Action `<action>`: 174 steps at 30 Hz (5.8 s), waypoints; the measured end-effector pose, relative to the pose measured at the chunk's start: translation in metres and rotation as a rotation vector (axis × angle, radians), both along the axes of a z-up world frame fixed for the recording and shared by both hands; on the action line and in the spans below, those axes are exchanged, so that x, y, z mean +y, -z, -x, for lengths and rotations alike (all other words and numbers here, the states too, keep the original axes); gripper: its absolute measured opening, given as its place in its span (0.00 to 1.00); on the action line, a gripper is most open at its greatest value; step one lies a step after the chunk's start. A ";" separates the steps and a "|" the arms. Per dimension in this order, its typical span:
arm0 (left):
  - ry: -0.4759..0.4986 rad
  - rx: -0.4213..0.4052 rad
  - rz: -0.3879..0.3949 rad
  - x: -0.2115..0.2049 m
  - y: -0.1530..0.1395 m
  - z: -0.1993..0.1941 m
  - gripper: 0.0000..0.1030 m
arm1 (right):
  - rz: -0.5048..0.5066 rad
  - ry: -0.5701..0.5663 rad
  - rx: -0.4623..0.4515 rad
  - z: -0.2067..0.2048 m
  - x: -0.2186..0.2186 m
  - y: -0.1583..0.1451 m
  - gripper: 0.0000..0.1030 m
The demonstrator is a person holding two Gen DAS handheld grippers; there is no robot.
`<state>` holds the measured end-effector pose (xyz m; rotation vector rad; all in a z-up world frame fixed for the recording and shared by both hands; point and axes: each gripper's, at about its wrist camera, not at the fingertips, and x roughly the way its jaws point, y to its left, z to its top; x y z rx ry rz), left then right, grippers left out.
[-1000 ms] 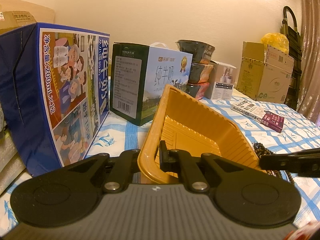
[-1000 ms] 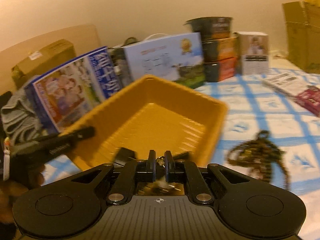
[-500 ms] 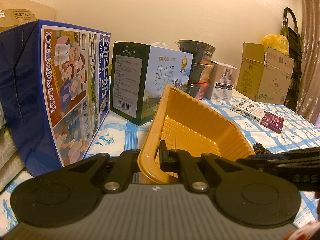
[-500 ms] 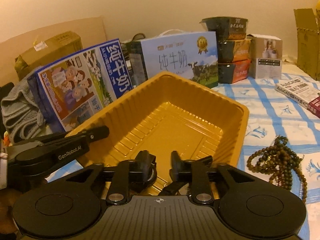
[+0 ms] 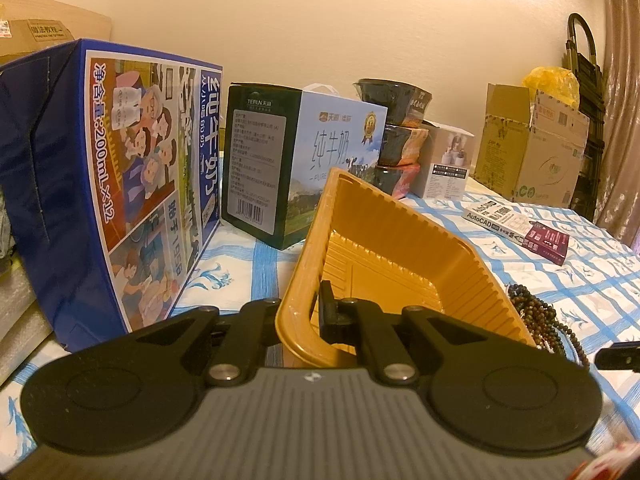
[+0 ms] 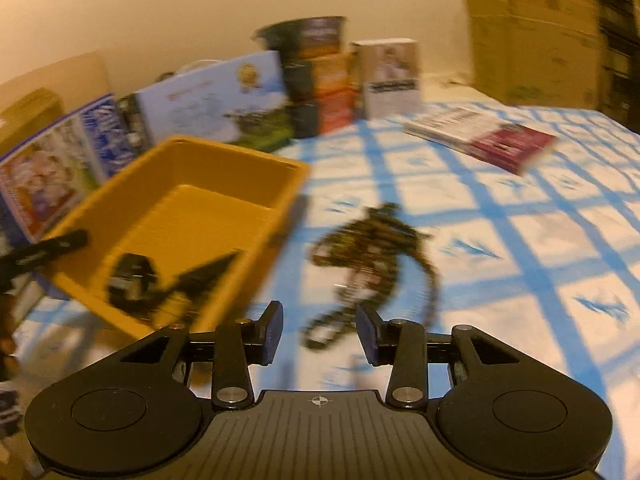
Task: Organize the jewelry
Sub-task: 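Move the open right tool back over the bead pile, then grasp a dark bead bracelet with the right tool and drop it into the tray, then move the open right tool back over the bead pile, then grasp a brown bead bracelet with the right tool and drop it into the tray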
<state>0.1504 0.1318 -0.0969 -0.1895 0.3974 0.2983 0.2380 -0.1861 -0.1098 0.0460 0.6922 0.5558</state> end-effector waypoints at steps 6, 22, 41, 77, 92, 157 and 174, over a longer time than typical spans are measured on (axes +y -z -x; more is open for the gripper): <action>0.004 -0.001 -0.009 -0.001 -0.001 0.001 0.06 | 0.019 0.009 -0.011 -0.007 -0.010 0.002 0.40; -0.015 -0.001 -0.017 0.002 -0.001 0.005 0.07 | 0.073 -0.096 -0.023 -0.033 0.045 0.020 0.12; -0.016 0.002 -0.011 0.003 -0.002 0.004 0.07 | 0.121 -0.042 0.065 -0.055 0.033 0.045 0.13; -0.012 0.002 -0.017 0.003 -0.002 0.002 0.06 | 0.012 -0.198 -0.151 -0.022 0.068 -0.026 0.05; -0.003 -0.005 -0.001 0.004 -0.004 0.005 0.06 | -0.062 -0.525 -0.113 0.014 0.175 -0.022 0.04; -0.008 0.010 -0.018 0.004 -0.001 0.002 0.06 | 0.134 -0.032 -0.110 -0.114 0.019 0.031 0.04; -0.007 0.008 -0.021 0.006 -0.002 0.000 0.06 | 0.024 0.183 -0.110 -0.107 -0.063 -0.006 0.04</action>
